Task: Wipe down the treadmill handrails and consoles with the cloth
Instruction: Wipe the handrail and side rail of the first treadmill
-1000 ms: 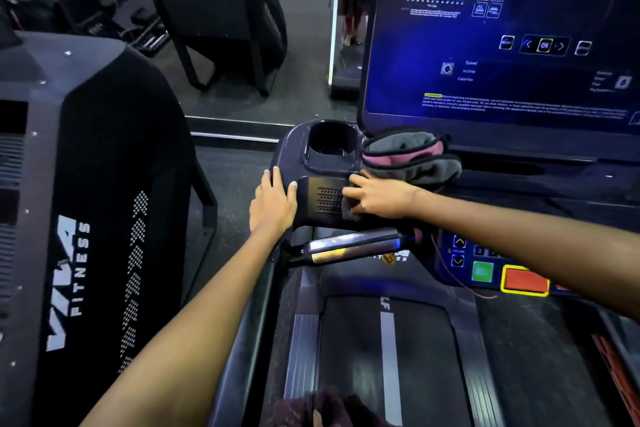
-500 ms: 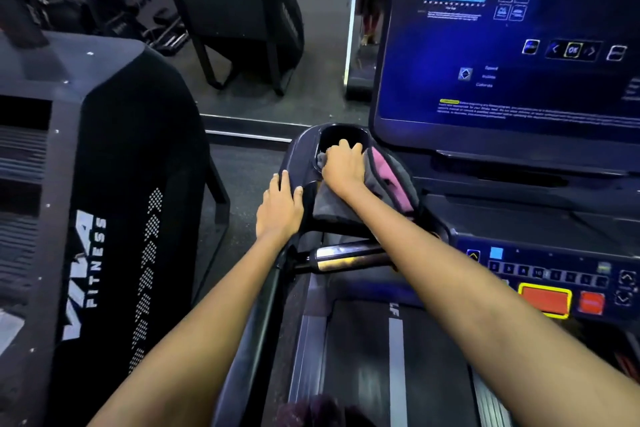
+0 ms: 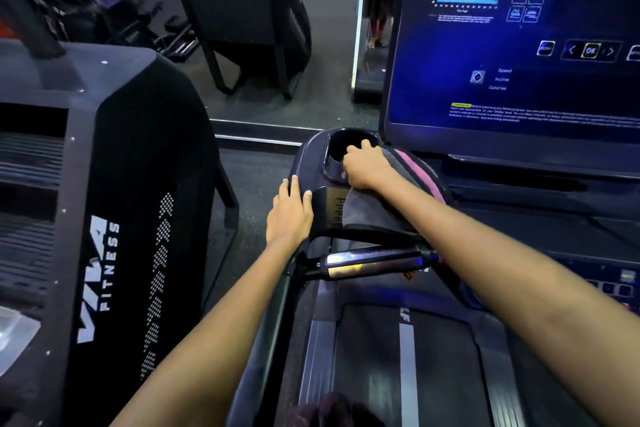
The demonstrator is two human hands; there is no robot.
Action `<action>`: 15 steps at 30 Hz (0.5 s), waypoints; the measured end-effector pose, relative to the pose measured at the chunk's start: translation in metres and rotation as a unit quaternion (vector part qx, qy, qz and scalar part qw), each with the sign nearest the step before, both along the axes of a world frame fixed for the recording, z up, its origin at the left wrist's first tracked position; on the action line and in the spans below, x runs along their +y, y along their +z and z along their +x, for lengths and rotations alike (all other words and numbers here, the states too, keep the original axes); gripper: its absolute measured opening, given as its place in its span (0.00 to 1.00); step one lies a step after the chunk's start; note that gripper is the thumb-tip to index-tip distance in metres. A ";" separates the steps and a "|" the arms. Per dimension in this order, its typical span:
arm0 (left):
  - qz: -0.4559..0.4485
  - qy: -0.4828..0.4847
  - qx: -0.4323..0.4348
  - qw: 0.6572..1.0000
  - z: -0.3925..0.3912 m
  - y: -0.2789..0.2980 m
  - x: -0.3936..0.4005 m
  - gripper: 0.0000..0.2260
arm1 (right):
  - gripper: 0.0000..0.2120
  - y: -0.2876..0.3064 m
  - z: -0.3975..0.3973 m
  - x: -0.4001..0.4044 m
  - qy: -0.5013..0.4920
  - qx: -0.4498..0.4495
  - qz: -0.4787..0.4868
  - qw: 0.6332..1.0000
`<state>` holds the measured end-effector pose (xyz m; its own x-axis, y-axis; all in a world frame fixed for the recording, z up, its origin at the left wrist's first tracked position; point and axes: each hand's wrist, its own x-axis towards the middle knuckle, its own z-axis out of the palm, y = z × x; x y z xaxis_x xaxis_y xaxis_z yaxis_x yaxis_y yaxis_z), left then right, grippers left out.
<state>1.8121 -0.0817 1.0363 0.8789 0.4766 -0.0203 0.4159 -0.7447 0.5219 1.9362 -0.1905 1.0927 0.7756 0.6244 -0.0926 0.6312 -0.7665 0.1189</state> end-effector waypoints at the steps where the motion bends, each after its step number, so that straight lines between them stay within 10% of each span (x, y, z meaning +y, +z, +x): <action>1: 0.003 0.000 0.003 1.000 0.001 0.000 0.000 0.24 | 0.13 -0.001 0.000 -0.002 -0.001 0.023 0.028 0.999; 8: 0.006 0.009 0.013 1.000 0.003 -0.002 0.000 0.24 | 0.12 -0.001 -0.007 0.010 -0.050 0.124 0.181 0.974; 15: 0.007 0.002 0.012 1.000 0.002 -0.004 0.001 0.24 | 0.27 -0.001 -0.016 -0.014 -0.035 0.059 -0.019 0.997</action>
<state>1.8140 -0.0810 1.0322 0.8765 0.4803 -0.0334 0.4305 -0.7508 0.5009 1.9198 -0.2041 1.0918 0.7998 0.5629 -0.2085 0.5871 -0.8059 0.0765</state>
